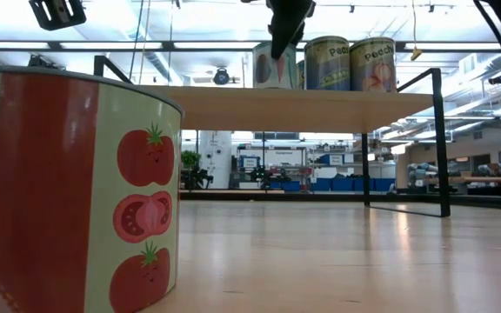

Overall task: Pick and place cans onto a shelf
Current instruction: Put the white can on the shelf

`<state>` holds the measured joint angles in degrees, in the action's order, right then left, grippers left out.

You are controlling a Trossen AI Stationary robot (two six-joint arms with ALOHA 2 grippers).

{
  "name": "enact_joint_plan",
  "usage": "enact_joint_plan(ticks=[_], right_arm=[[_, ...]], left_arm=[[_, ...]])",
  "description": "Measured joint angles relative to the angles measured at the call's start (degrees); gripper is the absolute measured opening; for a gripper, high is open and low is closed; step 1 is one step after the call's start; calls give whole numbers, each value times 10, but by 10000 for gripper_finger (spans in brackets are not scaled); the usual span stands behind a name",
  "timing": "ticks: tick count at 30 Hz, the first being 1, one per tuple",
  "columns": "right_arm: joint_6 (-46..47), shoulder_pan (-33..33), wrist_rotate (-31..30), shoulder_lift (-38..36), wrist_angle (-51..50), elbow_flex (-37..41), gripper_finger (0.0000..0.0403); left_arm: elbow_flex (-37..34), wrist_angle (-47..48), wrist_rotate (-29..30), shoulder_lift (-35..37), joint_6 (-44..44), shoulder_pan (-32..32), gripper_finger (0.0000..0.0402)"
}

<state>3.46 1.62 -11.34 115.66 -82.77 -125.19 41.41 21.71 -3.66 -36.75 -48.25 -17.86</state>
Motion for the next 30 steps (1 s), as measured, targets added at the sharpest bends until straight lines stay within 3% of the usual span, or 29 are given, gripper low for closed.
enact_joint_plan(ticks=[30], right_arm=[[11,3,-17,-21,3,-50,360]], left_arm=[[0,0,0,0,0,0,201]])
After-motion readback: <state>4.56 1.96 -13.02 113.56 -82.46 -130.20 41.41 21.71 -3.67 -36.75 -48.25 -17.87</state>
